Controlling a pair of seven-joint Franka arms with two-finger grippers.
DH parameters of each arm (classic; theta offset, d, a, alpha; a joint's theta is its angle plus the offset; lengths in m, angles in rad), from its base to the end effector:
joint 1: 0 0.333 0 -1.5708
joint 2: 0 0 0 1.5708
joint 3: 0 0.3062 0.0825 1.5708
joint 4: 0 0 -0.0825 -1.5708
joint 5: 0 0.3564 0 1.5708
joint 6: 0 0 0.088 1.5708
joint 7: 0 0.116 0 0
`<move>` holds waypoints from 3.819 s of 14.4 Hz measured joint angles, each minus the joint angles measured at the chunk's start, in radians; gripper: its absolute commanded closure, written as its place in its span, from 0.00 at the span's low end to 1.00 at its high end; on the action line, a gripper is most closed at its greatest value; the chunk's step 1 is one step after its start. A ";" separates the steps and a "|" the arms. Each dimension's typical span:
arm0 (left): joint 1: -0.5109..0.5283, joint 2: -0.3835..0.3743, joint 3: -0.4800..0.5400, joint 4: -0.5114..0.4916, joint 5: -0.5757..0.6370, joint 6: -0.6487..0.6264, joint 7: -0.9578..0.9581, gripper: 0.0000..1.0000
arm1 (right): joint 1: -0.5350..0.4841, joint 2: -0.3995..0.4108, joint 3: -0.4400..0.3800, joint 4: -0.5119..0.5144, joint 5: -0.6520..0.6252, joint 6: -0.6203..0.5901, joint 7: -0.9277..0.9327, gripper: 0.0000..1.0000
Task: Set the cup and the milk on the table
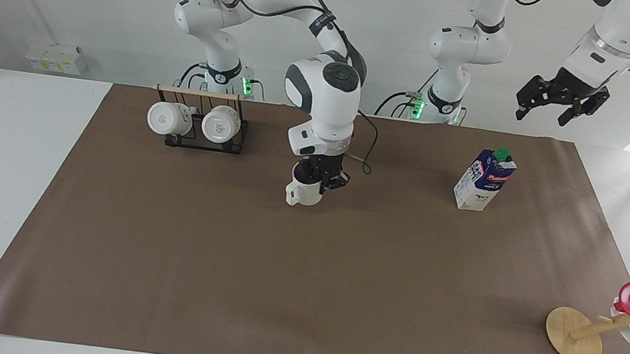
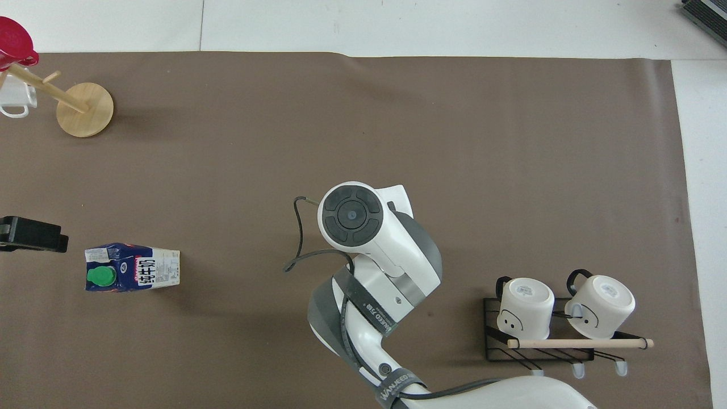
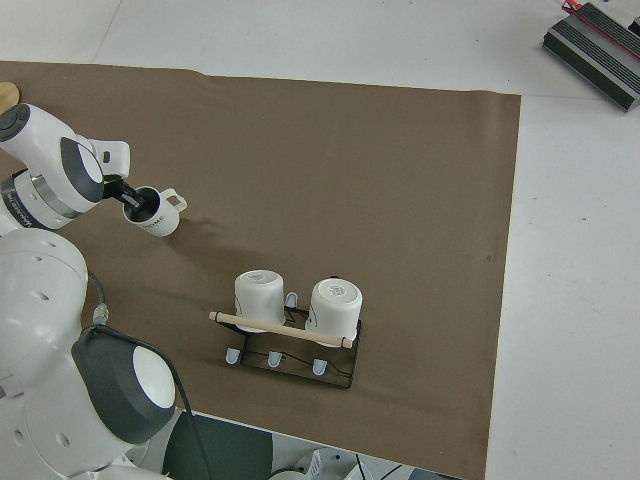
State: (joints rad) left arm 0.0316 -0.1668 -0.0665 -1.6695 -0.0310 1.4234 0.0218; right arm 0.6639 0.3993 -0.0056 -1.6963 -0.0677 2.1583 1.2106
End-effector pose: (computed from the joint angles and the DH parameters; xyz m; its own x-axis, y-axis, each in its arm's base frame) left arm 0.4586 -0.0229 0.6324 0.9951 -0.0593 -0.0791 -0.0578 -0.9981 0.0216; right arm 0.5080 0.3892 0.3657 0.8664 -0.4931 0.0785 -0.4919 -0.8699 -0.0361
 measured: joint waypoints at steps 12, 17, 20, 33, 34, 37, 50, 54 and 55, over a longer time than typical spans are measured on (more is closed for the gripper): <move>0.014 -0.074 0.002 -0.181 0.000 0.094 0.000 0.00 | 0.000 0.015 -0.002 -0.051 -0.010 0.023 -0.030 1.00; 0.034 -0.132 0.003 -0.348 0.000 0.213 0.007 0.00 | 0.000 0.013 -0.002 -0.057 -0.010 0.025 -0.068 0.00; 0.034 -0.188 -0.001 -0.463 0.000 0.284 0.009 0.00 | 0.002 0.007 -0.001 -0.057 -0.018 0.025 -0.072 0.00; 0.034 -0.217 -0.008 -0.650 0.000 0.537 0.041 0.00 | -0.110 -0.251 -0.009 -0.052 -0.016 -0.160 -0.314 0.00; 0.034 -0.217 -0.008 -0.668 0.000 0.559 0.041 0.00 | -0.133 -0.266 -0.009 -0.053 -0.015 -0.178 -0.338 0.00; 0.034 -0.217 -0.009 -0.709 0.000 0.600 0.042 0.00 | -0.199 -0.291 -0.011 -0.054 -0.014 -0.200 -0.399 0.00; 0.023 -0.214 -0.020 -0.732 0.000 0.693 0.045 0.23 | -0.510 -0.461 -0.026 -0.053 0.003 -0.395 -0.801 0.00; 0.023 -0.205 -0.019 -0.739 0.000 0.691 0.045 0.31 | -0.597 -0.477 -0.029 -0.044 0.056 -0.427 -0.895 0.00; 0.023 -0.202 -0.019 -0.740 0.000 0.691 0.045 0.34 | -0.606 -0.479 -0.030 -0.029 0.057 -0.444 -0.904 0.00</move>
State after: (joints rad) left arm 0.0549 -0.3684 -0.0857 -2.4095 -0.0306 2.1148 0.0671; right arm 0.0576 -0.0798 -0.0360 -1.7252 -0.0109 1.7141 0.3069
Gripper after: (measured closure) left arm 0.247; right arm 0.000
